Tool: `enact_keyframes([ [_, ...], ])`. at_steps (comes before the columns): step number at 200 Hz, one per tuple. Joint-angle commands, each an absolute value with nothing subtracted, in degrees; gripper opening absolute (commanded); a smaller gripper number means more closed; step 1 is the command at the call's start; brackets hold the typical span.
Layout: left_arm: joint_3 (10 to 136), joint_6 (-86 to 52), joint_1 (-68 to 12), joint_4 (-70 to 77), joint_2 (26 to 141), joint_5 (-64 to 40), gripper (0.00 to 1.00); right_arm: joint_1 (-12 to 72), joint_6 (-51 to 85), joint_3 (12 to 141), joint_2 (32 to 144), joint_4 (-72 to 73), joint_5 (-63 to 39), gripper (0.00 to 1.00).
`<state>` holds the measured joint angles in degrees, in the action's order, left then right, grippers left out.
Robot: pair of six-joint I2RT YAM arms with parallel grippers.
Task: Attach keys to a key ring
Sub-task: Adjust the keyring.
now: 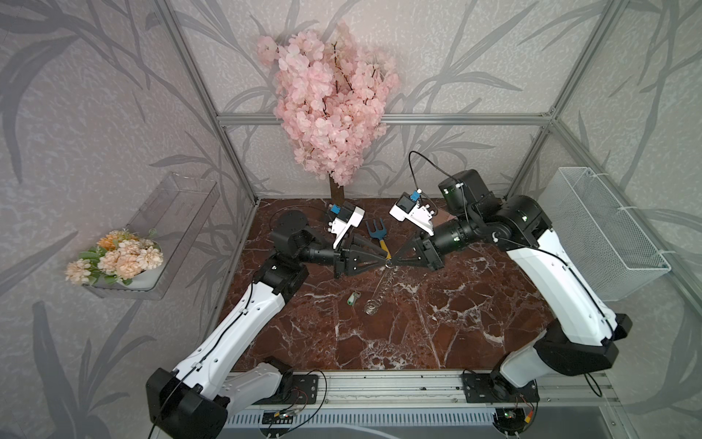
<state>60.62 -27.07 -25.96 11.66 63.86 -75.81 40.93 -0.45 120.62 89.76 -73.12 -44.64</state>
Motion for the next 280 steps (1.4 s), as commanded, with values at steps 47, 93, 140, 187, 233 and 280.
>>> enact_keyframes([
  [47, 61.15, -27.56, -26.81, 12.85, 62.75, -77.64, 0.17, 40.87, -0.35, 122.17, 90.04, -70.91, -46.32, 0.0],
  [93, 61.1, -27.41, -26.81, 12.59, 63.15, -77.24, 0.08, 41.29, -0.91, 122.74, 90.99, -72.24, -45.85, 0.0],
  [140, 59.67, -27.25, -26.94, 13.98, 62.63, -73.22, 0.0, 41.34, 1.76, 120.81, 90.14, -67.35, -44.84, 0.21],
  [187, 56.25, -32.66, -27.21, 23.2, 59.93, -66.84, 0.0, 35.86, 15.97, 104.48, 78.67, -39.61, -44.77, 0.69],
  [233, 56.32, -35.42, -27.31, 27.35, 58.88, -64.29, 0.0, 33.42, 25.01, 94.31, 73.11, -24.13, -45.32, 0.66],
  [280, 55.62, -36.3, -27.39, 30.12, 58.1, -57.28, 0.0, 33.49, 27.57, 92.17, 72.97, -20.35, -47.13, 0.59],
])
